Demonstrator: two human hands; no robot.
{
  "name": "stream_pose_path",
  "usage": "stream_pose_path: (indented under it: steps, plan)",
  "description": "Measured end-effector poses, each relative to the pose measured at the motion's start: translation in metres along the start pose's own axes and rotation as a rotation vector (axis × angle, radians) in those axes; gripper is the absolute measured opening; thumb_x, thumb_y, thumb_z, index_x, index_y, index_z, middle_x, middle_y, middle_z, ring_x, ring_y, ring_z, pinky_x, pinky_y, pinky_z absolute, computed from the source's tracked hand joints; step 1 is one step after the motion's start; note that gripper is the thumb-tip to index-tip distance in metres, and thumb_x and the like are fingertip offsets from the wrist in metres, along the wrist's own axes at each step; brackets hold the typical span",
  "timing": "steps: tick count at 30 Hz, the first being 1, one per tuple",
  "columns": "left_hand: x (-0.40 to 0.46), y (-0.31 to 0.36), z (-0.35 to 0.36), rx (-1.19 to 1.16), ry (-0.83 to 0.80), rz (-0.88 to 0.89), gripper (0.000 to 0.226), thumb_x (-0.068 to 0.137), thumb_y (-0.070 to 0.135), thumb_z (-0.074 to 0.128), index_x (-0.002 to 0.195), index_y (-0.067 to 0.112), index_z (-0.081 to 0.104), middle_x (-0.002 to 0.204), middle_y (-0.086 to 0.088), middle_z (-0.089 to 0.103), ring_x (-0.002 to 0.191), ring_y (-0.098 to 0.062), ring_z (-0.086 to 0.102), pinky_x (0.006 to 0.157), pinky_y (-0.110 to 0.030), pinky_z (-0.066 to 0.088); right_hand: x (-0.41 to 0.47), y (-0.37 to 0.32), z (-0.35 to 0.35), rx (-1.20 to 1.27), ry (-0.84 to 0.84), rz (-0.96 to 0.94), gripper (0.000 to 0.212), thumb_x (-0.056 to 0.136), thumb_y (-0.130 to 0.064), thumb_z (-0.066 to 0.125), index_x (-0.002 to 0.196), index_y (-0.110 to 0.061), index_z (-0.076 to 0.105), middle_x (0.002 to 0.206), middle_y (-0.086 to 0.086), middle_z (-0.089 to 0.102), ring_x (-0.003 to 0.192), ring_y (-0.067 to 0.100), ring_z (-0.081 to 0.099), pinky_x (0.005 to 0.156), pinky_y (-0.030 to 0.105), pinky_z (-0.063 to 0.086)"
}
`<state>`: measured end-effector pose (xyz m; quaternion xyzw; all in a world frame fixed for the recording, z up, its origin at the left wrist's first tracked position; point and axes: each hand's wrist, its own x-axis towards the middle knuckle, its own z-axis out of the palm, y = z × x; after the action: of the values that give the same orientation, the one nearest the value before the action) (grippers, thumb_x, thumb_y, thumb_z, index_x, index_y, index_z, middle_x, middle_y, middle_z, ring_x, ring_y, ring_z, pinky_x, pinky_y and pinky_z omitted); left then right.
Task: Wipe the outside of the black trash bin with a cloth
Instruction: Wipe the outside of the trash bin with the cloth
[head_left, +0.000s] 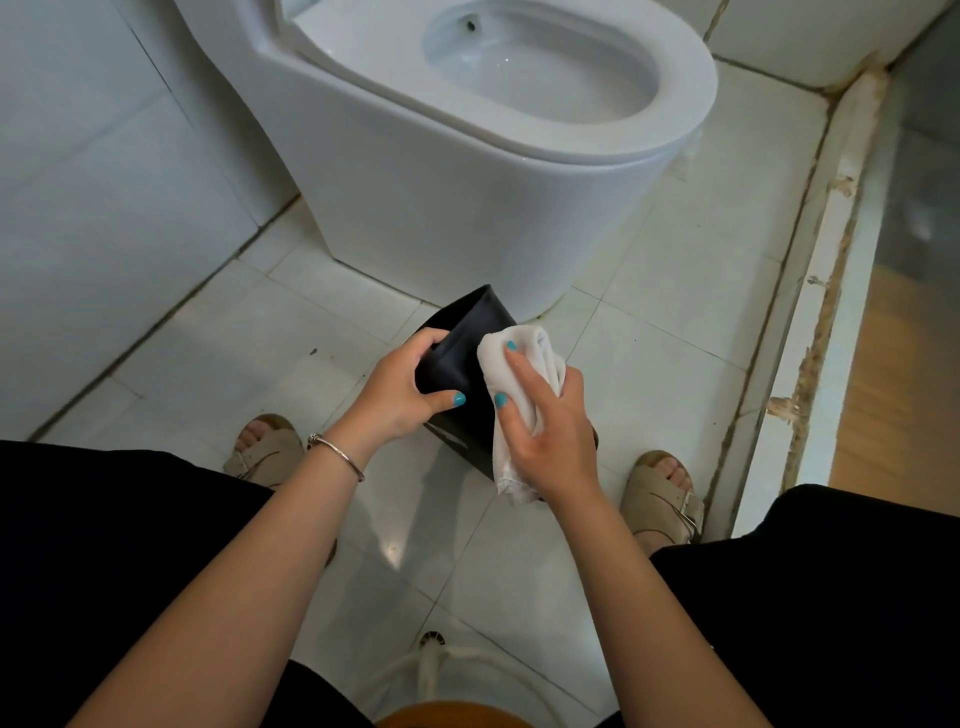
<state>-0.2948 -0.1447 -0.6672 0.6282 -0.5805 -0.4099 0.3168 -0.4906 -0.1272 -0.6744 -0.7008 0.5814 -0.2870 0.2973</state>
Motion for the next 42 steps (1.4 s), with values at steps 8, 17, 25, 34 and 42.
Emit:
stream_pose_path:
  steps: [8, 17, 25, 34, 42]
  plan:
    - [0.0, 0.0, 0.0, -0.058, -0.028, -0.007, 0.055, 0.074, 0.006, 0.08, 0.11, 0.036, 0.052, 0.107, 0.011, 0.063, 0.1, -0.01, 0.062, 0.085, -0.026, 0.049, 0.012, -0.009, -0.002, 0.53, 0.151, 0.227, 0.048, 0.095, -0.027, 0.058, 0.134, -0.052, 0.043, 0.116, -0.023, 0.048, 0.107, -0.014, 0.048, 0.092, 0.011, 0.038]
    - [-0.005, 0.002, 0.0, 0.01, -0.076, 0.034, 0.055, 0.075, 0.011, 0.08, 0.107, 0.045, 0.05, 0.111, 0.014, 0.063, 0.103, -0.011, 0.062, 0.092, -0.042, 0.052, 0.005, 0.014, -0.01, 0.814, 0.229, 0.445, 0.041, 0.096, -0.021, 0.057, 0.126, -0.049, 0.051, 0.143, -0.012, 0.048, 0.124, 0.011, 0.052, 0.105, 0.038, 0.045]
    - [0.009, 0.02, 0.001, 0.125, -0.132, -0.01, 0.05, 0.073, 0.05, 0.075, 0.113, 0.036, 0.05, 0.102, 0.012, 0.067, 0.092, -0.009, 0.065, 0.081, -0.038, 0.055, 0.005, 0.015, -0.009, 0.88, 0.229, 0.486, 0.041, 0.096, -0.02, 0.056, 0.129, -0.044, 0.052, 0.126, -0.024, 0.054, 0.105, -0.005, 0.058, 0.081, 0.014, 0.05]
    - [0.019, 0.027, 0.011, 0.283, -0.083, 0.001, 0.014, 0.099, 0.025, 0.048, 0.098, 0.011, 0.051, 0.083, -0.012, 0.061, 0.074, -0.026, 0.055, 0.066, -0.036, 0.041, 0.005, 0.016, -0.012, 0.913, 0.281, 0.552, 0.04, 0.095, -0.022, 0.057, 0.127, -0.045, 0.053, 0.131, -0.012, 0.054, 0.108, 0.008, 0.059, 0.085, 0.022, 0.051]
    - [0.031, 0.032, 0.015, 0.449, -0.103, -0.009, 0.053, 0.086, 0.066, 0.049, 0.129, 0.036, 0.045, 0.117, 0.013, 0.064, 0.103, -0.016, 0.061, 0.088, -0.04, 0.051, 0.006, 0.016, -0.014, 0.934, 0.273, 0.588, 0.041, 0.094, -0.025, 0.058, 0.131, -0.044, 0.053, 0.121, -0.018, 0.056, 0.099, -0.005, 0.058, 0.074, 0.012, 0.046]
